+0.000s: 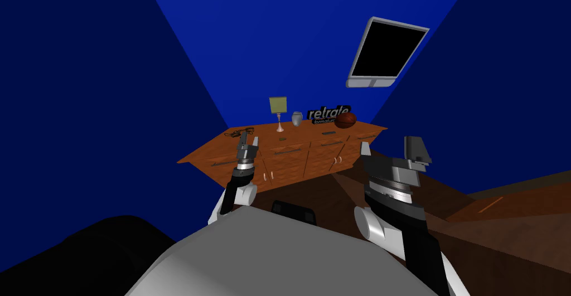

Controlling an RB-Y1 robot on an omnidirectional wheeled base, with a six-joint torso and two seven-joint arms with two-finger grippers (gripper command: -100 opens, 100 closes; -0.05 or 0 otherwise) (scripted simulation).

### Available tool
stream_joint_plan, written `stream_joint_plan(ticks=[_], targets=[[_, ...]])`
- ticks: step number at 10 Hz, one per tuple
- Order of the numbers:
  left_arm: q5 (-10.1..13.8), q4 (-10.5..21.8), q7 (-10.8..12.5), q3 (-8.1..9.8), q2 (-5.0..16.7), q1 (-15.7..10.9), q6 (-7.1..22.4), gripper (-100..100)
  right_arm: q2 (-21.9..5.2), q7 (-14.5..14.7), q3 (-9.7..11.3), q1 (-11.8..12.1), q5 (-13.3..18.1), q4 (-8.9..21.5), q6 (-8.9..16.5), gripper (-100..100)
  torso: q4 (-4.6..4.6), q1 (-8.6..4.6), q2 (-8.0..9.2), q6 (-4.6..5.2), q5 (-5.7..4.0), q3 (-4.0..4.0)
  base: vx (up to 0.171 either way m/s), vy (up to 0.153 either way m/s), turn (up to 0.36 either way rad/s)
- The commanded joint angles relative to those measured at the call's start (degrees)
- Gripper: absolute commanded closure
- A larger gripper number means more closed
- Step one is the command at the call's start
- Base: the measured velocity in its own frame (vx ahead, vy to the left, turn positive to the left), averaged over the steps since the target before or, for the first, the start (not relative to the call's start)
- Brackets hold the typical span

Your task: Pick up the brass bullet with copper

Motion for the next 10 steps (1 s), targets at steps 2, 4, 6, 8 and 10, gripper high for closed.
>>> stream_joint_plan(ticks=[2, 4, 6, 8, 10], targets=[[0.7, 0.2, 1.0, 0.84, 3.4, -0.6, 2.8, -100, 0.0, 0.0, 0.0, 0.0, 0.0, 0.0, 0.0, 0, 0.00, -0.01, -0.02, 0.00, 0.00, -0.01, 0.009, -0.012, -0.007], [1.6, 0.5, 2.3, 2.01, 6.8, -1.4, 6.0, -100, 0.0, 0.0, 0.0, 0.0, 0.0, 0.0, 0.0, 0, -0.01, -0.06, -0.06, 0.00, -0.01, -0.03, 0.016, -0.024, -0.005], [2.2, 0.6, 3.2, 2.77, 8.7, -1.9, 8.7, -100, 0.0, 0.0, 0.0, 0.0, 0.0, 0.0, 0.0, 0, -0.01, -0.05, -0.05, 0.00, -0.01, -0.03, 0.011, -0.015, -0.002], [2.7, 0.8, 4.2, 3.62, 10.7, -2.4, 11.5, -100, 0.0, 0.0, 0.0, 0.0, 0.0, 0.0, 0.0, 0, -0.01, -0.03, -0.04, 0.00, -0.01, -0.02, 0.008, -0.013, -0.003], [3.4, 0.9, 5.2, 4.57, 12.8, -3.0, 13.9, -100, 0.0, 0.0, 0.0, 0.0, 0.0, 0.0, 0.0, 0, -0.01, -0.04, -0.04, 0.00, -0.01, -0.02, 0.008, -0.016, -0.002]])
